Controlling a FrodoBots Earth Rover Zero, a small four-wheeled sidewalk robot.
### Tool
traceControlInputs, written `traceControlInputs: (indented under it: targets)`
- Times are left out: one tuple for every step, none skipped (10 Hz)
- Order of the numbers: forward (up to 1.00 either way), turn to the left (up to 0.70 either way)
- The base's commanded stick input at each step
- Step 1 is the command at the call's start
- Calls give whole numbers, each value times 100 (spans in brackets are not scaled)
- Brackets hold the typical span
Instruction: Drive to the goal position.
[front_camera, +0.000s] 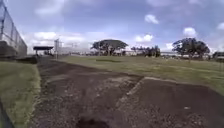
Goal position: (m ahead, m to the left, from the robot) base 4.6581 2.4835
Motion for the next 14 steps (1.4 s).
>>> traceControlInputs:
  targets:
    - [85, 34]
    - [85, 34]
    - [85, 34]
    - [85, 34]
    - [85, 34]
    - [85, 34]
    - [85, 34]
    - [85, 34]
    - [85, 34]
    - [85, 34]
    - [85, 34]
    - [85, 34]
    - [85, 34]
    - [85, 34]
